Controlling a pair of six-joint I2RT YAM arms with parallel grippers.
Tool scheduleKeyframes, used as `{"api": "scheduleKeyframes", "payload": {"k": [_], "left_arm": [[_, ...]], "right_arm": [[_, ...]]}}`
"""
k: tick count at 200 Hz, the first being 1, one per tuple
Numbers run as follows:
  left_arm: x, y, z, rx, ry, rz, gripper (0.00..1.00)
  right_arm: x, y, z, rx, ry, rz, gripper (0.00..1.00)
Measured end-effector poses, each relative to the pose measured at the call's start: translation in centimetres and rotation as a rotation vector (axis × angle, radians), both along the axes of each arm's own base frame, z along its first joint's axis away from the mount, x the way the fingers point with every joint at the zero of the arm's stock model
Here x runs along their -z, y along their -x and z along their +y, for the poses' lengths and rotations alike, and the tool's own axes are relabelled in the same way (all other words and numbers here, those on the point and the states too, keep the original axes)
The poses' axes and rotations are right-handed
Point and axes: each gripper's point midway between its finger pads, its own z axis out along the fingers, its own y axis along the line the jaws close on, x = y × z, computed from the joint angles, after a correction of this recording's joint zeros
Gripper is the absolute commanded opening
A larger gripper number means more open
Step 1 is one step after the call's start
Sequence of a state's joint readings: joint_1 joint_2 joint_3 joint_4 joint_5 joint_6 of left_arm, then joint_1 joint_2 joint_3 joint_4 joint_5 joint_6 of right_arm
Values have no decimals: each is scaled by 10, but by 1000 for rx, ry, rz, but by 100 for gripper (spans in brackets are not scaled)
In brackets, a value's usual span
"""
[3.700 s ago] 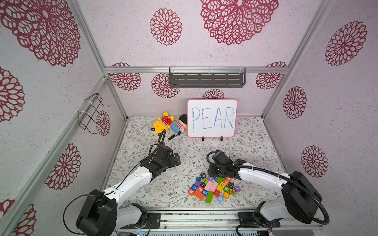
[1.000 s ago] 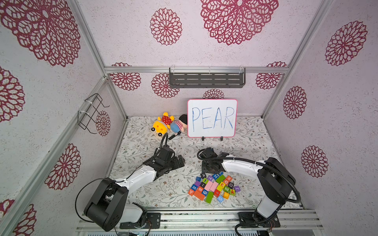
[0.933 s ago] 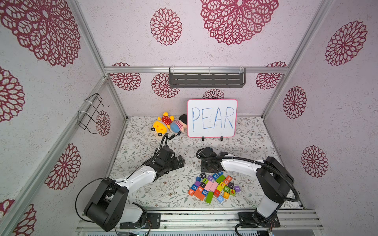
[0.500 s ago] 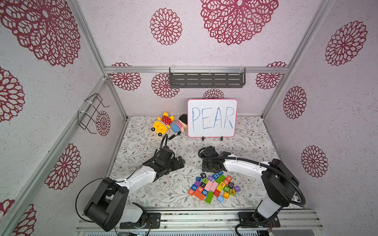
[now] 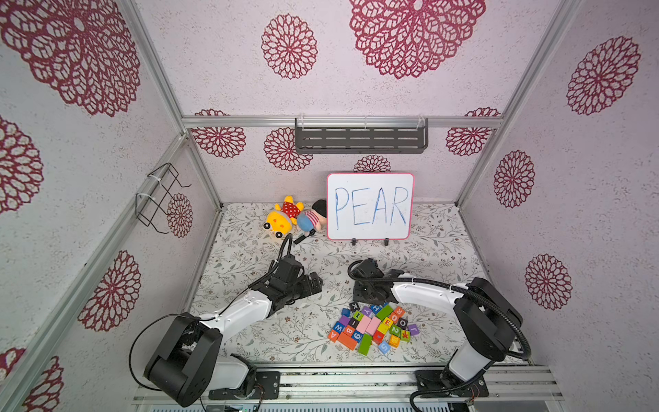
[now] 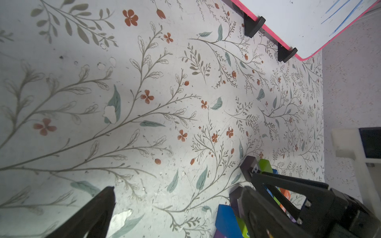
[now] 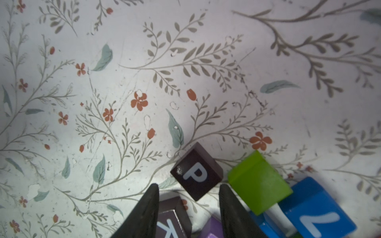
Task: Spell the uppercase word “pear” with letter blocks
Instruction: Move the letter block to the center of the board, then pick up the letter block from the center of the board.
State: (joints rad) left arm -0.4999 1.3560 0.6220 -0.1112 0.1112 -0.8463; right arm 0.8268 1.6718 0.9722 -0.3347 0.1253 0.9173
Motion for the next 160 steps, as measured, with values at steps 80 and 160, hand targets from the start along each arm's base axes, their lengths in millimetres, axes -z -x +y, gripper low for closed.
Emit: {"api": "scheduleKeyframes", "payload": {"k": [80,160], "left_arm": [[0,1,1,-3,-9,-2,98],[-1,0,2,-8,-13,-8,98]], "right_arm": [[8,-17,8,-22,28,-1,48],[14,-20,8,-65,122,24,43]]}}
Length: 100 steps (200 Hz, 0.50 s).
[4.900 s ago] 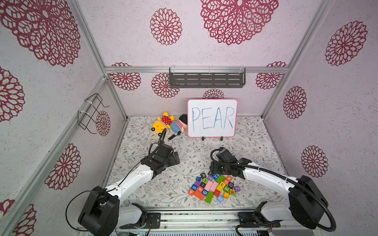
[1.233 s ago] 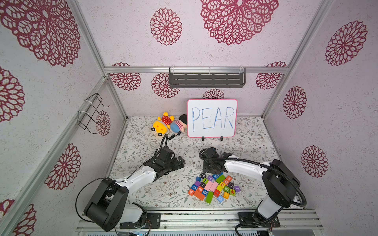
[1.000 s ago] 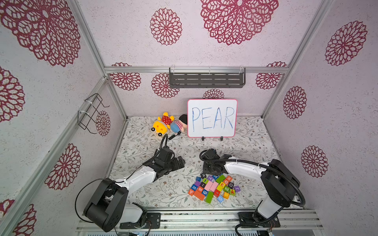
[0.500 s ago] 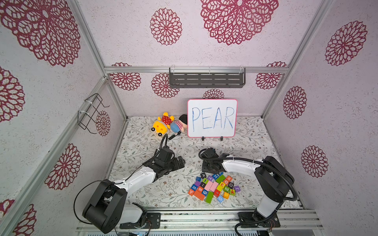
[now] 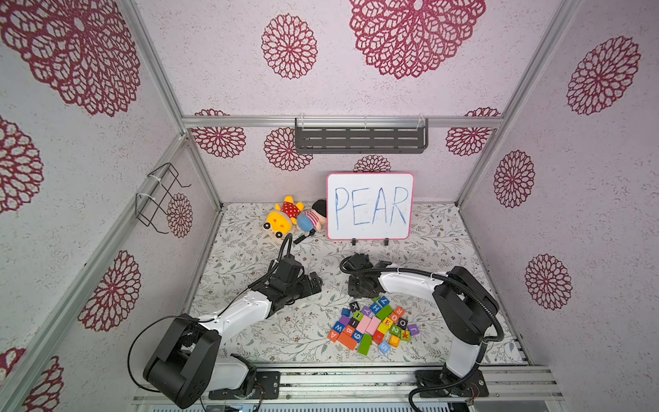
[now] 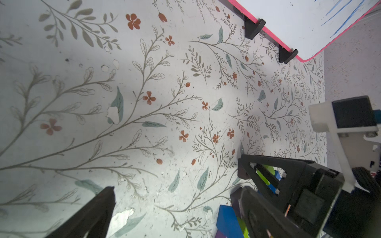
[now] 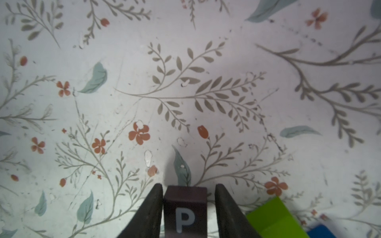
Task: Spell the uppercase word “pear” with letter blocks
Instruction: Pick up the letter block from the center of the board.
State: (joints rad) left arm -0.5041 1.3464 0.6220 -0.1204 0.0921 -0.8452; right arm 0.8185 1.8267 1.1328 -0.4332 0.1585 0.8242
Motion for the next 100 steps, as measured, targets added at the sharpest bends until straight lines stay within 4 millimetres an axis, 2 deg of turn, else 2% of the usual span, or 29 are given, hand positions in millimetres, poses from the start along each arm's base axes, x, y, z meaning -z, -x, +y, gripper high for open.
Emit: {"api": "scheduleKeyframes", "payload": {"k": [15,100], "left_arm": [[0,0,0,0,0,0,98],[1,4,2,-1,-8,14,98]], "right_arm": [[2,5,-3,-9,21,11,37],[-4,3,-1,-12,37,-2,30]]}}
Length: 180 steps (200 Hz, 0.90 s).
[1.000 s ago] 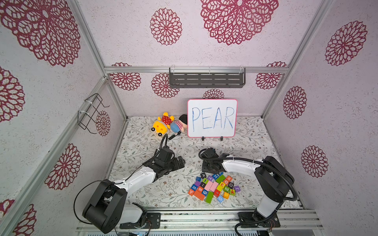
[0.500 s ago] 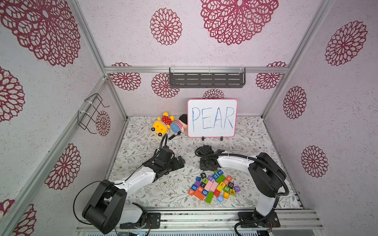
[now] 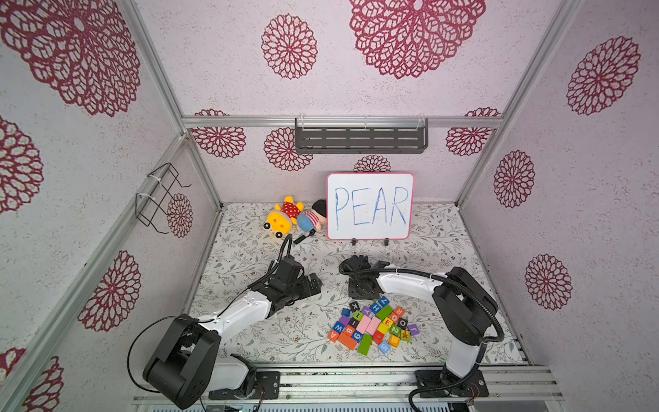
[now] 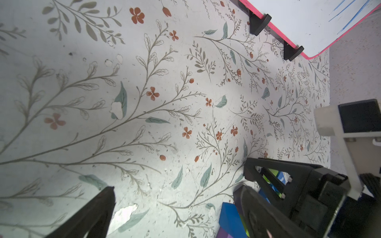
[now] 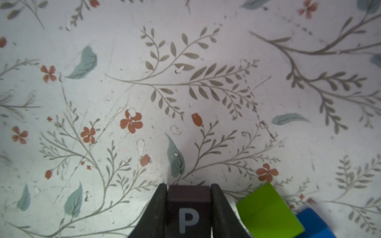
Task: Spell the uppercase word “pear” with letter blocks
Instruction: Pick up the letter block from the center of the board, then place the letter block at the center of the board.
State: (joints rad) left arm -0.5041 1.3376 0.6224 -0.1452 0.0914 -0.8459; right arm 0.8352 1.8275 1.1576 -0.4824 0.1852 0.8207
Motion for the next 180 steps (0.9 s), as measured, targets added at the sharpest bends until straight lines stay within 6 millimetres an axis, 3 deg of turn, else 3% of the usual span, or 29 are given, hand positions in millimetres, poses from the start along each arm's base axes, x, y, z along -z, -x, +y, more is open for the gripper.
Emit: {"api": "scheduleKeyframes", "payload": {"k": [37,76,133,180], "left_arm": [[-14,-8,-3,-1,10,-27,98],[-38,-40,-13,6,49,-69,98],[-33,-74,-9,4,62,-45,98],[-27,-76,-15,24,74,-23,98]], "right_arm": [[-16,-16,9,-3,-7,-41,29],[-21,-55,21,0,-14,-73,28],[-9,-122,20,25,3,-94,28],[-3,-146,22,13,8,-98,28]]}}
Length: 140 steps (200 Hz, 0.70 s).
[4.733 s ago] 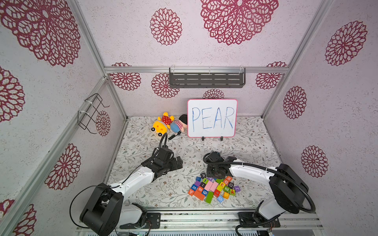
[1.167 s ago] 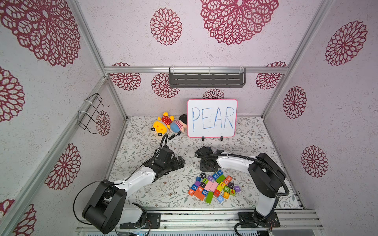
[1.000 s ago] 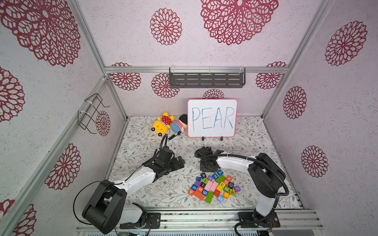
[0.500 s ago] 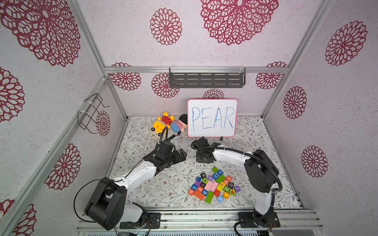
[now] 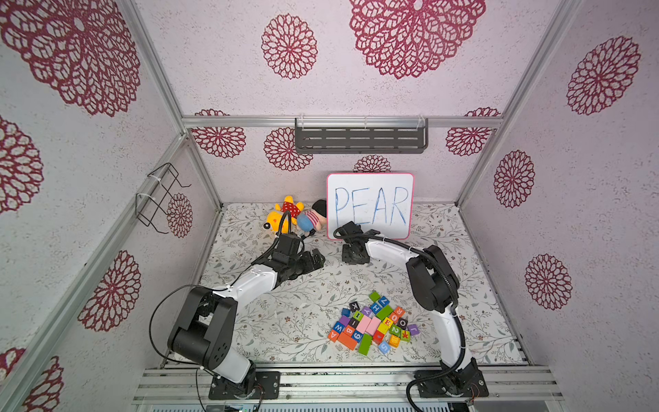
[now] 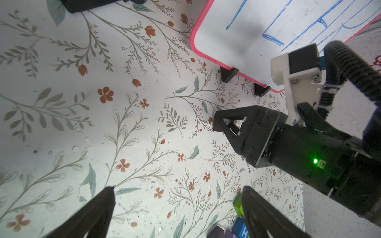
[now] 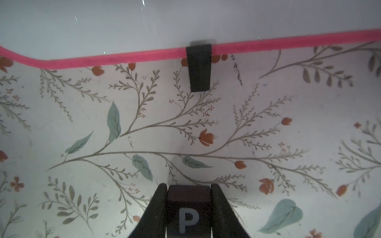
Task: Spell the uppercase word “pear” with letter blocks
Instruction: Place the letter block at the center of the board.
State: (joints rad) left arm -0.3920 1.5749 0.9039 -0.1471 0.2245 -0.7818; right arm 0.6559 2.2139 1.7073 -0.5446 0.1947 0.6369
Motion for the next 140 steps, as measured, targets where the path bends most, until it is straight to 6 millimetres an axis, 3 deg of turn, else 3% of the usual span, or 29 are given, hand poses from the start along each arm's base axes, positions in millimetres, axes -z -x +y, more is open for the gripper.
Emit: {"api": "scheduleKeyframes", "payload": {"k": [72,140], "left_arm": [[4,3,-1,5,-1,9,98],[8,6,0,6,-5,19,98]], "right_arm": [[2,1,3,-23,-2,12,29],[2,1,3,-23,-1,12,35]]}}
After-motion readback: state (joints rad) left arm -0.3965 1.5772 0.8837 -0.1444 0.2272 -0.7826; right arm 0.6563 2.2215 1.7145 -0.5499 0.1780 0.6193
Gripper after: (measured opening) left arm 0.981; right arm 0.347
